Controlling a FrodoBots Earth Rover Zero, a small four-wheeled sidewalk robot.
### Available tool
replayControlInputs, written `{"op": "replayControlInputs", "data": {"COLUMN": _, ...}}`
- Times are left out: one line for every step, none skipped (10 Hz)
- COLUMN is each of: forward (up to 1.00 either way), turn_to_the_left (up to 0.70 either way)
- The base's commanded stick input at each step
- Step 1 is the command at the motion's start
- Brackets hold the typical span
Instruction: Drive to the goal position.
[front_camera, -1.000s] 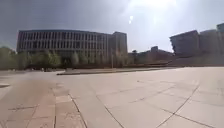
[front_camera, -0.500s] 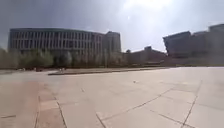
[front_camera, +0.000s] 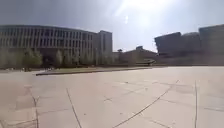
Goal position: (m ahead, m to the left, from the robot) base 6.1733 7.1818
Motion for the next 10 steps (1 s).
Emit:
{"op": "replayControlInputs", "data": {"forward": 0.7, "turn_to_the_left": 0.01}}
{"op": "replayControlInputs", "data": {"forward": 0.7, "turn_to_the_left": 0.01}}
{"op": "replayControlInputs", "data": {"forward": 0.7, "turn_to_the_left": 0.01}}
{"op": "replayControlInputs", "data": {"forward": 0.7, "turn_to_the_left": 0.01}}
{"op": "replayControlInputs", "data": {"forward": 0.7, "turn_to_the_left": 0.01}}
{"op": "replayControlInputs", "data": {"forward": 0.7, "turn_to_the_left": 0.01}}
{"op": "replayControlInputs", "data": {"forward": 0.7, "turn_to_the_left": 0.01}}
{"op": "replayControlInputs", "data": {"forward": 0.7, "turn_to_the_left": 0.01}}
{"op": "replayControlInputs", "data": {"forward": 0.7, "turn_to_the_left": 0.01}}
{"op": "replayControlInputs", "data": {"forward": 0.7, "turn_to_the_left": 0.01}}
